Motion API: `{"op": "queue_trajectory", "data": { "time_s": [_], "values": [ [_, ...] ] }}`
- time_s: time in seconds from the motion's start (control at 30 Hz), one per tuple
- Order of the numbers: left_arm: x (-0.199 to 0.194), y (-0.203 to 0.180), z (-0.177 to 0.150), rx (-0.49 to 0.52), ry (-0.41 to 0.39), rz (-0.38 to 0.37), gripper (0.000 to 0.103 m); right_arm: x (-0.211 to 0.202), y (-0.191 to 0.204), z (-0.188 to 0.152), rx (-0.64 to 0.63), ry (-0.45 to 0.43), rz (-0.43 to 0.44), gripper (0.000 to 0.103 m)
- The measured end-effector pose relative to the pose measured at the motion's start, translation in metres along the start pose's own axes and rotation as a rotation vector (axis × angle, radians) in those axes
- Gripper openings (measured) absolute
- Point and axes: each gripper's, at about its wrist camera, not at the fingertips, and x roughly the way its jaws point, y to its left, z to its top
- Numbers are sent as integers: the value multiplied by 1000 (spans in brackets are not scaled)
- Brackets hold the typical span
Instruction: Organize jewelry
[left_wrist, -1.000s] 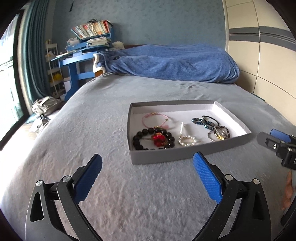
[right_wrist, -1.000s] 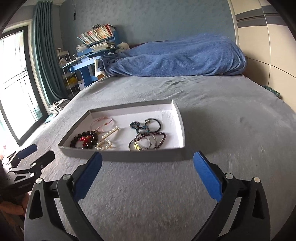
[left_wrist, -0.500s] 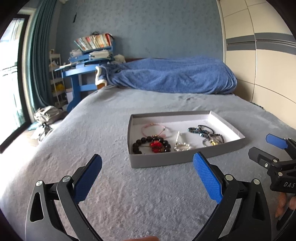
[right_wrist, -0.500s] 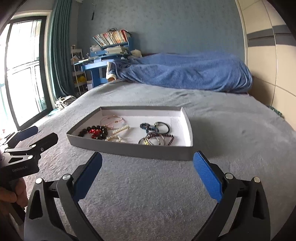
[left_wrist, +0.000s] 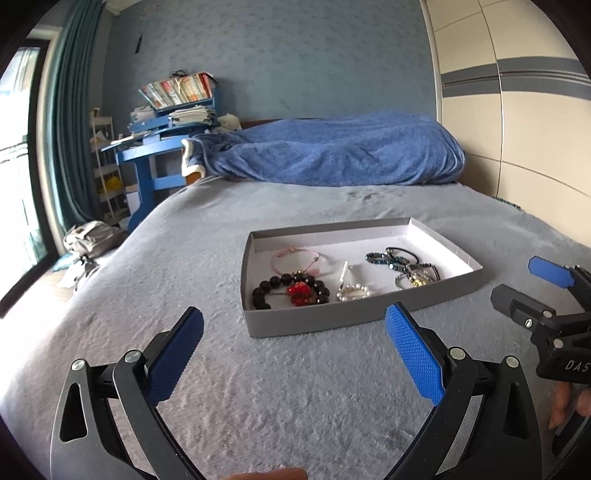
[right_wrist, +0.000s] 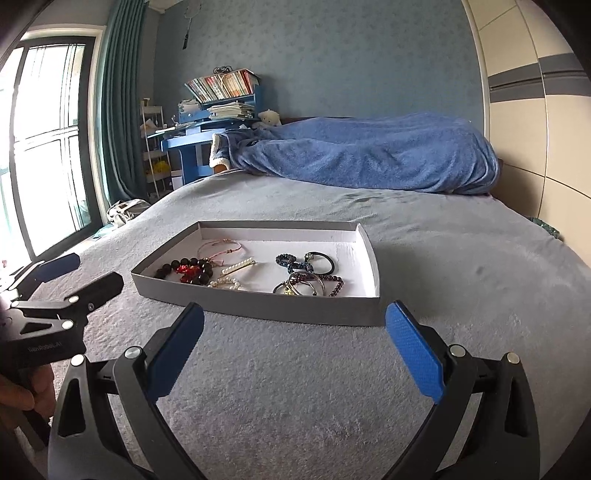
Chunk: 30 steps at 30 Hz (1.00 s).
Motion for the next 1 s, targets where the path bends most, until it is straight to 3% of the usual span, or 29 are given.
{"op": "queue_trajectory", "data": {
  "time_s": [1.0],
  "values": [
    [1, -5, -2, 13, 2, -11, 98, 0, 0, -2, 9, -3, 10, 97]
  ]
}}
